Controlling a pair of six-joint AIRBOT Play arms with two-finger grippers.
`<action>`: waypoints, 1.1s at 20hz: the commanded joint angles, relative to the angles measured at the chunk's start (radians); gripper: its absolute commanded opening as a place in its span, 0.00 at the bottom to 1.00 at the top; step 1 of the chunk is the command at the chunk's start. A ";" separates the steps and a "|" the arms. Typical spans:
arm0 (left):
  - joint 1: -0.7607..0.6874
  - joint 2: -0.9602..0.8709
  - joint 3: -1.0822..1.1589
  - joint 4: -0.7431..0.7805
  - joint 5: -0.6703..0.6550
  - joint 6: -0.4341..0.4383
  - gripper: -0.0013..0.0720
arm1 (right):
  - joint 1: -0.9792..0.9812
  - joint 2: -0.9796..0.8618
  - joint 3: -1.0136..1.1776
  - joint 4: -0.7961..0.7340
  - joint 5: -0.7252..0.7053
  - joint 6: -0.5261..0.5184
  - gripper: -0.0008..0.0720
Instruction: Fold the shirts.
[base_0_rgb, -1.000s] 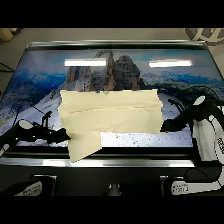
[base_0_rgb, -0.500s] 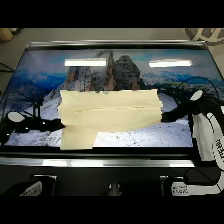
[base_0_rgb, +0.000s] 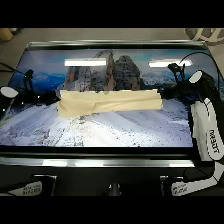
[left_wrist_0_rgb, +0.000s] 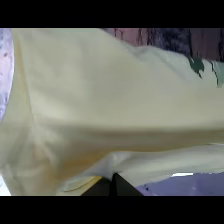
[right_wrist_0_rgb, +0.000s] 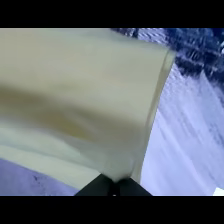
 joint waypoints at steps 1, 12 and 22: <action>-0.002 -0.185 0.196 0.001 0.014 -0.040 0.06 | 0.006 -0.079 0.076 -0.010 -0.102 0.043 0.03; -0.022 -0.372 0.283 0.000 -0.054 -0.058 0.69 | -0.006 -0.200 0.102 0.022 -0.050 0.059 0.61; -0.048 -0.160 0.339 -0.006 -0.133 0.009 0.68 | -0.146 -0.259 0.112 0.360 0.032 0.039 0.92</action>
